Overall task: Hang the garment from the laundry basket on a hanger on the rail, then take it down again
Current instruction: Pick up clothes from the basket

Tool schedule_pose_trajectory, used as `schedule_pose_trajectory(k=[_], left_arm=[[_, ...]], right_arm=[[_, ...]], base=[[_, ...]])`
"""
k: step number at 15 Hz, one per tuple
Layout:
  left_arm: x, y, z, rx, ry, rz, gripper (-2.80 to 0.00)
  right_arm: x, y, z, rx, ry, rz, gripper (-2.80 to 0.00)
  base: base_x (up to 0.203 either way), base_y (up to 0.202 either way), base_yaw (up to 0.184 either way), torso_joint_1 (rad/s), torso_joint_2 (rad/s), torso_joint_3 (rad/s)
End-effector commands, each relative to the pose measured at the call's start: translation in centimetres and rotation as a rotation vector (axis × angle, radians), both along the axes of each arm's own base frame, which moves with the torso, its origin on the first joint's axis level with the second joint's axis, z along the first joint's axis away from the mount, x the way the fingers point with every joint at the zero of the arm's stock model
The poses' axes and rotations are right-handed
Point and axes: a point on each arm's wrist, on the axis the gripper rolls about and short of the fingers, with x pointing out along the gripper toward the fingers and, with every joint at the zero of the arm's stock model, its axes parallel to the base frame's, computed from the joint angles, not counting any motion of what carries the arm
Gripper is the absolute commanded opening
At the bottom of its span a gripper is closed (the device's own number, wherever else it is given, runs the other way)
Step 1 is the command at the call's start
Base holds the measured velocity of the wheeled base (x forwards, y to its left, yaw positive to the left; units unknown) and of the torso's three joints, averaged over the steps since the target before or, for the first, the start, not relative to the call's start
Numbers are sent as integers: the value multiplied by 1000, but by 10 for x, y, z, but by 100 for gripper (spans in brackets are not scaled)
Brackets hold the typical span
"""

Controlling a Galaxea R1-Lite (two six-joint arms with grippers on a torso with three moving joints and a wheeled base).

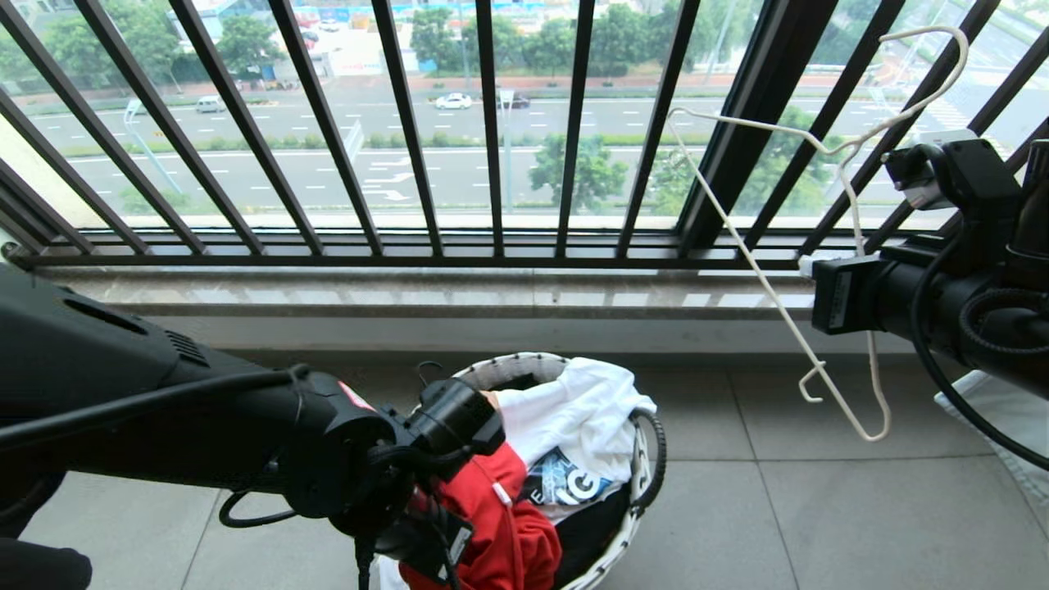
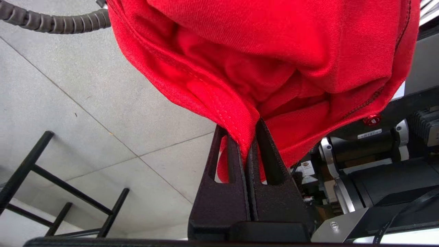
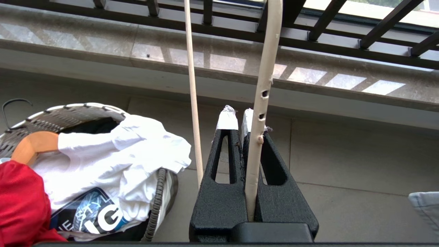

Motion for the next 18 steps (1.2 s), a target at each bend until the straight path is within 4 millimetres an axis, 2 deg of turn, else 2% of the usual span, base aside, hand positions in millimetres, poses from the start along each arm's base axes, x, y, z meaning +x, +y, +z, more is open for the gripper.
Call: schedule_pose_trajectory(k=[1, 5, 6, 9, 16, 18], left_arm=[[0, -5, -22, 56, 57, -15, -280], [-3, -7, -18, 46, 48, -26, -280], [-4, -7, -16, 41, 42, -26, 0], [-8, -3, -1, 11, 8, -31, 0], [-13, 3, 2, 42, 4, -57, 0], [-14, 5, 10, 32, -27, -50, 0]], right_arm=[[0, 0, 0, 0, -2, -4, -280], [0, 0, 0, 0, -2, -3, -280], [0, 0, 0, 0, -2, -4, -280], [1, 0, 0, 0, -1, -4, -280], [1, 0, 0, 1, -1, -3, -280], [1, 0, 0, 1, -1, -4, -280]], base=[[0, 0, 0, 0, 0, 0], [0, 0, 0, 0, 0, 0], [0, 0, 0, 0, 0, 0], [0, 0, 0, 0, 0, 0], [0, 0, 0, 0, 0, 0], [0, 0, 0, 0, 0, 0]])
